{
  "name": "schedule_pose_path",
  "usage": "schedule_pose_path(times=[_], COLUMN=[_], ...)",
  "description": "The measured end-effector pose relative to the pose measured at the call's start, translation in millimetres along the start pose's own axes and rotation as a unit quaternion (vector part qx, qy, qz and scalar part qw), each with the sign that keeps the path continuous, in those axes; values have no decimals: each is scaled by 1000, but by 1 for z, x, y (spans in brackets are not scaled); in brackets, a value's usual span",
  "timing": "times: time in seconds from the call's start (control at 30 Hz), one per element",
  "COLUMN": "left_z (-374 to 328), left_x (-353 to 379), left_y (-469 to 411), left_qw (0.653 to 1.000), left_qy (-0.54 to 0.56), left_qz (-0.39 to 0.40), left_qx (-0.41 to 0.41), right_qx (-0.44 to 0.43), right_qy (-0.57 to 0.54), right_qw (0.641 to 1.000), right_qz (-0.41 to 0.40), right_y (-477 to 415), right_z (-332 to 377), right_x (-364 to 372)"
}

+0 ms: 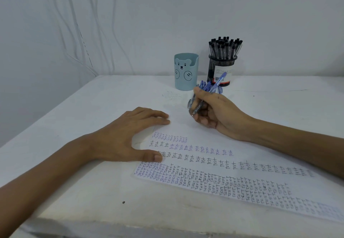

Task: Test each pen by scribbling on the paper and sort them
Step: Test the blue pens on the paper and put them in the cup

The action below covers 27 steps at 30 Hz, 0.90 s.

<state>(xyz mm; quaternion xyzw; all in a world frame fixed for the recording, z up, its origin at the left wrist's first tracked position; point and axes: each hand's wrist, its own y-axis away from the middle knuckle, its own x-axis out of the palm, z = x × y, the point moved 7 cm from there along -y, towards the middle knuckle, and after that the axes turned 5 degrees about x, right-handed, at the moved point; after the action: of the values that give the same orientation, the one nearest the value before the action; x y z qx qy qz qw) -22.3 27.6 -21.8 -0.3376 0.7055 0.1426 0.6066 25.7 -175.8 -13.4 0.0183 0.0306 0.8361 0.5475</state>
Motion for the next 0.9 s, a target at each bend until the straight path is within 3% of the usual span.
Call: schedule_pose_path(times=[0.23,0.43,0.9], left_z=[1,1,2], left_x=[0,0,2], left_y=[1,1,0], left_qw=[1000,1000,1000], left_qy=[3,2,5], left_qz=[2,1,6], left_qx=[-5,-4,-7], right_qx=[-33,15,-53], right_qy=[-8,-115,-88], right_qw=[999,993,995], right_qz=[21,3,-11], right_y=[0,-2,-1], right_z=[2,2,6], right_x=[2,-3,-6])
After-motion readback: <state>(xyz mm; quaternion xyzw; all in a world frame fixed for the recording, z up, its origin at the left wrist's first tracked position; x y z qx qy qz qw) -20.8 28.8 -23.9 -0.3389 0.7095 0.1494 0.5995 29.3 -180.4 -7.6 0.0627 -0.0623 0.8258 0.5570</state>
